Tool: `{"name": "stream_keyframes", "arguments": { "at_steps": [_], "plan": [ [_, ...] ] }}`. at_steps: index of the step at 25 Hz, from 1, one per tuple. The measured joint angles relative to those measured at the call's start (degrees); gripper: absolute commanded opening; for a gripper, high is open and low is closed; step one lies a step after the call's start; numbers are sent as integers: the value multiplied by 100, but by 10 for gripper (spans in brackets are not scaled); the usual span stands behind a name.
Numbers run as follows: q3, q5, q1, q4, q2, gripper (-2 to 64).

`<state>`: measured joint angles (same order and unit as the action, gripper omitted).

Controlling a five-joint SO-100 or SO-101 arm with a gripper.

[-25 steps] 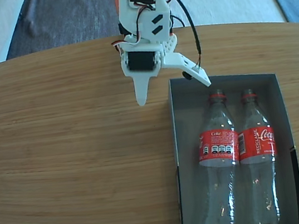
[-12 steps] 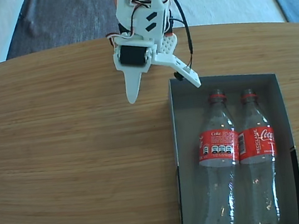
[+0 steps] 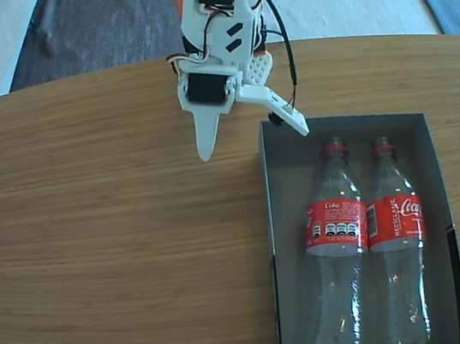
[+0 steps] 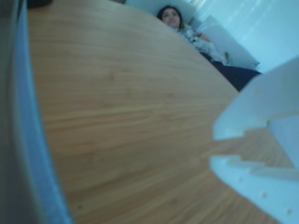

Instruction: Grasp the bottles and put them in the box.

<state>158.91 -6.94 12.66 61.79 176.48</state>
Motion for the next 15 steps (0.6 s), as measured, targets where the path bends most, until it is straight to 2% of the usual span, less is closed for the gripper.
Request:
{"name": "stream_keyframes", "arguments": {
  "at_steps": [15],
  "plan": [
    [114,0,62,0,0,-3]
  ]
}}
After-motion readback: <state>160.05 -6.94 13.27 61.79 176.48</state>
